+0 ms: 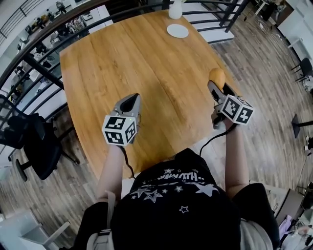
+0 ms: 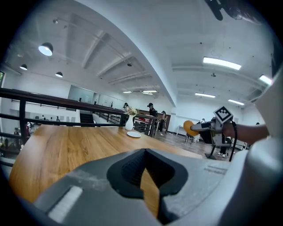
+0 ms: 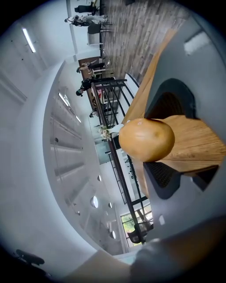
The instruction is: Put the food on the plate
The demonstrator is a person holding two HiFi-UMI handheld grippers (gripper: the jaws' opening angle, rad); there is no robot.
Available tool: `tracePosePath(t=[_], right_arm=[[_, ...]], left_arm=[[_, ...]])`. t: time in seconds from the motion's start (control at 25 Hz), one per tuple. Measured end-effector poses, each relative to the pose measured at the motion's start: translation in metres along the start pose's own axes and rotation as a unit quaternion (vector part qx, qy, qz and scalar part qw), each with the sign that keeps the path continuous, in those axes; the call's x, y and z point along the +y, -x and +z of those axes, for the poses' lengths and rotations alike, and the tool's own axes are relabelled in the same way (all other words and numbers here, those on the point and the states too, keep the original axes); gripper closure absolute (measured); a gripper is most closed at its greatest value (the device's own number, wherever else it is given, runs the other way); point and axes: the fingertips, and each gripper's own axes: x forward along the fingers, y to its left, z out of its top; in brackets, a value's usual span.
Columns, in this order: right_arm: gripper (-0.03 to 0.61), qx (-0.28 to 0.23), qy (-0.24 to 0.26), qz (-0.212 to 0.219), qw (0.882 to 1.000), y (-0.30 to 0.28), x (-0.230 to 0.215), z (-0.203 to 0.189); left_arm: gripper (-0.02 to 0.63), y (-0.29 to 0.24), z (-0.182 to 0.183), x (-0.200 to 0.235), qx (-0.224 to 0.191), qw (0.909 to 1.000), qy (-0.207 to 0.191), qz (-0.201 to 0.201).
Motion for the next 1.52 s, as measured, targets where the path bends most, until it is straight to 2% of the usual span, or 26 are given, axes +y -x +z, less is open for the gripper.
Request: tracePosePath(t=[0.32,0.52,0.68,1.12,1.52], right_arm=[[0.272,-0.007,0.013,0.038,0.999,-0.023,-0.020,0.035],[0.272,0.001,0.036,0.074,0.997,-0.067,-0.034,0.063],[0.272,0.018,0.038,0.098,0.994,-0.099,-0.047,0.067],[0.272,0.057,0.041,0.153,0.986,-0.172,-0.090,0.076],[0.272,0.096,0.049,0.177,0.978,-0.259,-0.113,0.079]], left_arm=[[0.615,-0.009,0.023,-0.010,-0.008,0.9989,-0.013,0.045],[0.615,-0.033,0.038,-0.009,-0.015,0.9962,-0.010,0.085],[0.615,-0.062,0.039,-0.006,-0.005,0.9939,-0.003,0.110],[0.615,-0.147,0.063,-0.020,0.008,0.9911,0.011,0.132],[0.615,-0.220,0.072,-0.013,0.037,0.9905,0.008,0.132]])
